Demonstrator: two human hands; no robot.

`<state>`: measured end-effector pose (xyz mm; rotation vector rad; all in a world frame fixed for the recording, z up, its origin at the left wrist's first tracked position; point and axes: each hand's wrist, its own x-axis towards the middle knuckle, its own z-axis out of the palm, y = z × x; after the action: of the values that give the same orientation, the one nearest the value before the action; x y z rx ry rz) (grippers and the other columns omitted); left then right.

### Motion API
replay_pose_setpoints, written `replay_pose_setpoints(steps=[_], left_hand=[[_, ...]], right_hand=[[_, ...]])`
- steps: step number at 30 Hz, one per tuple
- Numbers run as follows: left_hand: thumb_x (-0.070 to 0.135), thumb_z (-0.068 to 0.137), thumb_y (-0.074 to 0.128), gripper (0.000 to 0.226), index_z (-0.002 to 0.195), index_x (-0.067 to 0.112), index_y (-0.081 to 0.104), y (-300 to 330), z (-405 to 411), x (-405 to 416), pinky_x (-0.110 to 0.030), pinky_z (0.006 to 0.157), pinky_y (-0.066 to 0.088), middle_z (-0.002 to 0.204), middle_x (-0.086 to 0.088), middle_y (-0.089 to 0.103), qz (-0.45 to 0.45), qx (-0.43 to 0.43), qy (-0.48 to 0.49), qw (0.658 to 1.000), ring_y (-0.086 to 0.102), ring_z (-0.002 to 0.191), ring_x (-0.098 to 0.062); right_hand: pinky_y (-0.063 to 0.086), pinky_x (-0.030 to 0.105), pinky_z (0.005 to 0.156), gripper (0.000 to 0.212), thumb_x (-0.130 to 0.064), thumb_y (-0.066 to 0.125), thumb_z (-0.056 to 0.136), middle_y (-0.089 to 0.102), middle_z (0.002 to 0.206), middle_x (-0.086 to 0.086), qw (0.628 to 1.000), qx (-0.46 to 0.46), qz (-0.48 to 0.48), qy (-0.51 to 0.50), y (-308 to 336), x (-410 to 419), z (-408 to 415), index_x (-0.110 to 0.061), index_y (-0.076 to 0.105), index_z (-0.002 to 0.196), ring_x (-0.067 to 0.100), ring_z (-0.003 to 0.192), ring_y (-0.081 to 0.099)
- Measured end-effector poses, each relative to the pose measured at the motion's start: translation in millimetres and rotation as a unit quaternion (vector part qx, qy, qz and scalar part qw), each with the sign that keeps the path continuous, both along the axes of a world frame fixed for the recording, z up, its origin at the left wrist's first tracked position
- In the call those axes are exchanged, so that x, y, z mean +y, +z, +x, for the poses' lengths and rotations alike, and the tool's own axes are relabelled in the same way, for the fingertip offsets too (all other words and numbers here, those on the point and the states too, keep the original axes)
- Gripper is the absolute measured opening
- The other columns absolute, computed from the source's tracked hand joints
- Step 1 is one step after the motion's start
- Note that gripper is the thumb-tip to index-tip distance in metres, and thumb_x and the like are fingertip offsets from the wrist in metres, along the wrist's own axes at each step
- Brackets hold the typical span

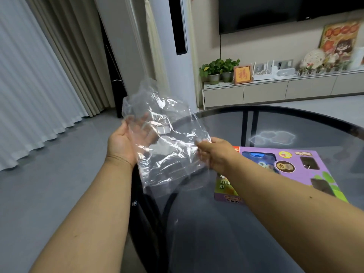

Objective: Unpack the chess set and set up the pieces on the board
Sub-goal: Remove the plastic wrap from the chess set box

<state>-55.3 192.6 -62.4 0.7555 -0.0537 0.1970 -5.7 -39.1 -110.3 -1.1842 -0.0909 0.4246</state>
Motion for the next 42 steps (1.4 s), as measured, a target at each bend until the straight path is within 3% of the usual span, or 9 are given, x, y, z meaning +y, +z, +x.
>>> replay_pose_setpoints(steps=[3, 5, 8, 15, 17, 21, 24, 37, 42], left_hand=[[0.063, 0.091, 0.042, 0.058, 0.136, 0.026, 0.045, 1.3, -4.8, 5.5, -0.053, 0.087, 0.053, 0.123, -0.018, 0.058, 0.204, 0.167, 0.024, 0.964, 0.064, 0.106, -0.035], [0.037, 0.087, 0.065, 0.060, 0.136, 0.012, 0.042, -8.1, -9.1, 0.2, -0.046, 0.071, 0.060, 0.114, -0.020, 0.060, 0.286, 0.254, 0.056, 0.922, 0.067, 0.092, -0.034], [-0.014, 0.080, 0.065, 0.072, 0.140, 0.009, 0.032, -25.0, 5.5, -2.9, -0.037, 0.068, 0.061, 0.109, -0.019, 0.061, 0.336, 0.248, 0.209, 0.884, 0.066, 0.085, -0.032], [-0.005, 0.084, 0.062, 0.059, 0.131, 0.027, 0.046, -34.5, 64.9, 23.4, -0.035, 0.082, 0.056, 0.119, -0.010, 0.056, 0.495, 0.240, 0.276, 0.788, 0.066, 0.094, -0.026], [0.006, 0.088, 0.061, 0.054, 0.135, 0.028, 0.044, -39.0, 67.6, 28.8, -0.033, 0.086, 0.049, 0.129, -0.010, 0.051, 0.586, 0.241, 0.271, 0.725, 0.058, 0.105, -0.027], [0.041, 0.095, 0.047, 0.055, 0.146, 0.042, 0.027, -47.2, 57.7, 19.3, -0.047, 0.114, 0.019, 0.155, -0.006, 0.021, 0.803, 0.256, 0.196, 0.501, 0.018, 0.140, -0.033], [0.061, 0.094, 0.028, 0.054, 0.146, 0.053, 0.014, -71.3, 44.5, -8.4, -0.057, 0.114, -0.004, 0.162, 0.003, 0.000, 0.863, 0.265, 0.072, 0.424, -0.005, 0.146, -0.031], [0.058, 0.098, 0.013, 0.051, 0.148, 0.052, 0.009, -78.0, 48.1, -27.1, -0.056, 0.114, -0.013, 0.162, 0.009, -0.004, 0.896, 0.188, 0.029, 0.401, -0.014, 0.147, -0.019], [0.056, 0.098, 0.018, 0.058, 0.152, 0.036, 0.013, -61.8, 28.4, -94.8, -0.051, 0.116, -0.010, 0.162, 0.009, 0.002, 0.849, 0.129, 0.083, 0.506, -0.008, 0.148, -0.014]], right_hand=[[0.052, 0.023, 0.057, 0.012, 0.001, 0.064, 0.085, 0.062, 0.066, 0.008, 0.997, -0.005, 0.029, -0.072, 0.9, 4.9, 9.3, -0.006, 0.056, 0.081, 0.014, 0.058, 0.060], [0.055, 0.025, 0.066, 0.014, 0.006, 0.063, 0.084, 0.063, 0.077, 0.010, 0.994, -0.005, 0.044, -0.097, 2.5, 13.4, 15.7, -0.006, 0.057, 0.087, 0.015, 0.063, 0.063], [0.055, 0.033, 0.084, 0.034, 0.010, 0.060, 0.084, 0.064, 0.087, 0.010, 0.992, -0.010, 0.013, -0.125, -1.0, 30.6, 27.3, -0.006, 0.054, 0.113, 0.018, 0.073, 0.063], [0.048, 0.046, 0.096, 0.075, 0.001, 0.049, 0.086, 0.051, 0.132, 0.018, 0.935, -0.149, -0.318, -0.047, -26.0, 48.5, 36.7, -0.031, 0.019, 0.147, 0.033, 0.107, 0.057], [0.045, 0.037, 0.093, 0.067, -0.006, 0.045, 0.091, 0.047, 0.134, 0.018, 0.887, -0.163, -0.432, 0.006, -27.3, 47.8, 32.4, -0.020, 0.015, 0.149, 0.026, 0.099, 0.049], [0.037, 0.031, 0.090, 0.045, -0.008, 0.041, 0.090, 0.047, 0.132, 0.017, 0.769, -0.226, -0.596, 0.057, -16.0, 44.0, 14.3, -0.002, 0.037, 0.134, 0.031, 0.115, 0.047], [0.038, 0.030, 0.093, 0.038, -0.004, 0.042, 0.088, 0.049, 0.129, 0.016, 0.759, -0.260, -0.594, 0.056, -8.7, 38.2, 0.1, -0.002, 0.048, 0.126, 0.030, 0.120, 0.045], [0.048, 0.030, 0.080, 0.024, -0.019, 0.052, 0.091, 0.063, 0.115, 0.002, 0.830, -0.271, -0.481, -0.076, 2.2, -30.8, -24.1, -0.016, 0.064, 0.113, 0.019, 0.099, 0.059], [0.051, 0.031, 0.070, 0.018, -0.023, 0.054, 0.091, 0.063, 0.103, -0.003, 0.847, -0.233, -0.451, -0.157, 10.0, -83.0, -30.7, -0.020, 0.063, 0.107, 0.017, 0.080, 0.061]])
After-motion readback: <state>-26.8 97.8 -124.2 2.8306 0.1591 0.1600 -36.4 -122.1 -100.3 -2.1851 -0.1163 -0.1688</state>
